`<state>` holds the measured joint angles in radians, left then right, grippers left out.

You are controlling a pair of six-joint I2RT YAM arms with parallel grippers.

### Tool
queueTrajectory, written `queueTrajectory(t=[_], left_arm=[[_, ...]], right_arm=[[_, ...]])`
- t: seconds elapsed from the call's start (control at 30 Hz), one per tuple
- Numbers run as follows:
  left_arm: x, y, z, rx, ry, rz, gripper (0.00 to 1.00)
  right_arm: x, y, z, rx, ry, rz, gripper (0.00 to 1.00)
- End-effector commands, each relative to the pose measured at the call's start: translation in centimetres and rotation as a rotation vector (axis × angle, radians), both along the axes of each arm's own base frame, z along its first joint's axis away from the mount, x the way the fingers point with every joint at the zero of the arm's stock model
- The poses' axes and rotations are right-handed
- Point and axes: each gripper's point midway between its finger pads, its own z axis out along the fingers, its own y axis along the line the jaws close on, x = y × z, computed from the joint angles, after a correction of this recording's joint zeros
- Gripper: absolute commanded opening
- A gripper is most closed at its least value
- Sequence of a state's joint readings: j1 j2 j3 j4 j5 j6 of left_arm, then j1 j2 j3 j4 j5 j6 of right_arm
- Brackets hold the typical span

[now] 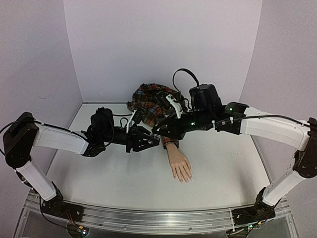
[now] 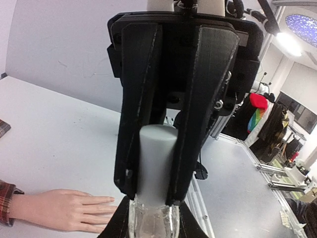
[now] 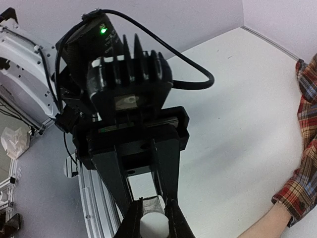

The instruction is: Paint the nails

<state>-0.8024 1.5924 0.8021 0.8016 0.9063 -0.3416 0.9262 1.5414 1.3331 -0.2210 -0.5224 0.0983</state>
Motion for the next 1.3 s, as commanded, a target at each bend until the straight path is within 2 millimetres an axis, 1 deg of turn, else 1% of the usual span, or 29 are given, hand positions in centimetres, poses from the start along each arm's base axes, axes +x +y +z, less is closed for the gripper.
queueTrajectory(t=[0.0, 0.03, 0.07, 0.1, 0.17, 0.23, 0.27, 0.33, 0.37, 0.47, 0.57, 0.67, 0.77, 0.87, 0.93, 1.0, 1.03, 1.13, 1.17, 1.2, 1.23, 1.27], left_arm=[[2.5, 0.6, 3.1, -0.059, -0.118, 0.197, 0.00], [3.8, 0.6, 2.6, -0.013, -0.157, 0.329, 0.00], [4.4, 0.7, 2.2, 0.026, -0.191, 0.412, 0.00], [5.5, 1.0, 1.9, 0.058, -0.211, 0.506, 0.00], [7.3, 2.1, 2.0, 0.079, -0.230, 0.655, 0.00], [7.9, 2.6, 1.8, 0.085, -0.259, 0.726, 0.00], [8.1, 2.6, 1.8, 0.092, -0.270, 0.750, 0.00], [8.7, 2.6, 1.6, 0.111, -0.290, 0.810, 0.00], [8.8, 2.5, 1.6, 0.115, -0.297, 0.826, 0.00], [8.9, 2.0, 1.7, 0.116, -0.312, 0.852, 0.00], [8.6, 1.6, 1.9, 0.101, -0.313, 0.852, 0.00], [8.4, 1.2, 1.8, 0.100, -0.313, 0.842, 0.00], [8.2, 1.2, 1.9, 0.098, -0.311, 0.838, 0.00], [8.0, 1.2, 2.2, 0.091, -0.313, 0.833, 0.00], [8.0, 1.2, 2.3, 0.092, -0.312, 0.829, 0.00], [7.9, 1.2, 2.5, 0.091, -0.309, 0.825, 0.00], [7.8, 1.1, 2.6, 0.090, -0.301, 0.816, 0.00], [6.6, 0.4, 3.1, 0.083, -0.278, 0.732, 0.00], [6.0, 0.1, 3.4, 0.070, -0.266, 0.677, 0.00], [5.1, -0.1, 3.8, 0.044, -0.248, 0.599, 0.00], [4.0, -0.1, 4.2, 0.011, -0.220, 0.495, 0.00], [2.6, 0.1, 4.7, -0.026, -0.186, 0.373, 0.00]], right_arm=[[-3.4, -0.4, 0.3, -0.021, 0.002, 0.103, 0.39], [-1.7, -1.0, 0.9, -0.022, -0.004, -0.022, 0.51], [0.2, -1.8, 1.5, -0.011, -0.002, -0.163, 0.60], [1.8, -2.8, 2.2, 0.003, 0.005, -0.295, 0.69], [3.3, -3.7, 2.8, 0.051, 0.070, -0.445, 0.77], [4.4, -4.3, 3.0, 0.088, 0.135, -0.566, 0.77], [4.7, -4.4, 2.8, 0.096, 0.159, -0.602, 0.76], [5.5, -4.6, 2.5, 0.109, 0.193, -0.688, 0.69], [5.7, -4.3, 2.1, 0.108, 0.209, -0.708, 0.68], [6.0, -2.7, 2.5, 0.108, 0.215, -0.713, 0.64], [6.7, -1.7, 2.4, 0.092, 0.201, -0.730, 0.63], [7.2, -0.7, 2.4, 0.082, 0.190, -0.720, 0.60], [7.6, 0.1, 1.8, 0.053, 0.182, -0.716, 0.55], [7.8, 0.9, 1.0, 0.028, 0.181, -0.707, 0.47], [7.9, 1.2, 1.1, 0.021, 0.174, -0.694, 0.37], [7.8, 1.5, 1.1, 0.016, 0.171, -0.681, 0.28], [7.8, 1.6, 1.1, 0.014, 0.168, -0.671, 0.25], [7.1, 2.0, 1.1, -0.007, 0.138, -0.602, 0.17], [6.5, 2.2, 1.4, -0.013, 0.119, -0.554, 0.09], [5.7, 2.5, 1.5, -0.024, 0.093, -0.483, 0.03], [4.5, 2.7, 1.5, -0.034, 0.059, -0.390, 0.00], [2.9, 2.9, 1.6, -0.040, 0.017, -0.273, 0.00]])
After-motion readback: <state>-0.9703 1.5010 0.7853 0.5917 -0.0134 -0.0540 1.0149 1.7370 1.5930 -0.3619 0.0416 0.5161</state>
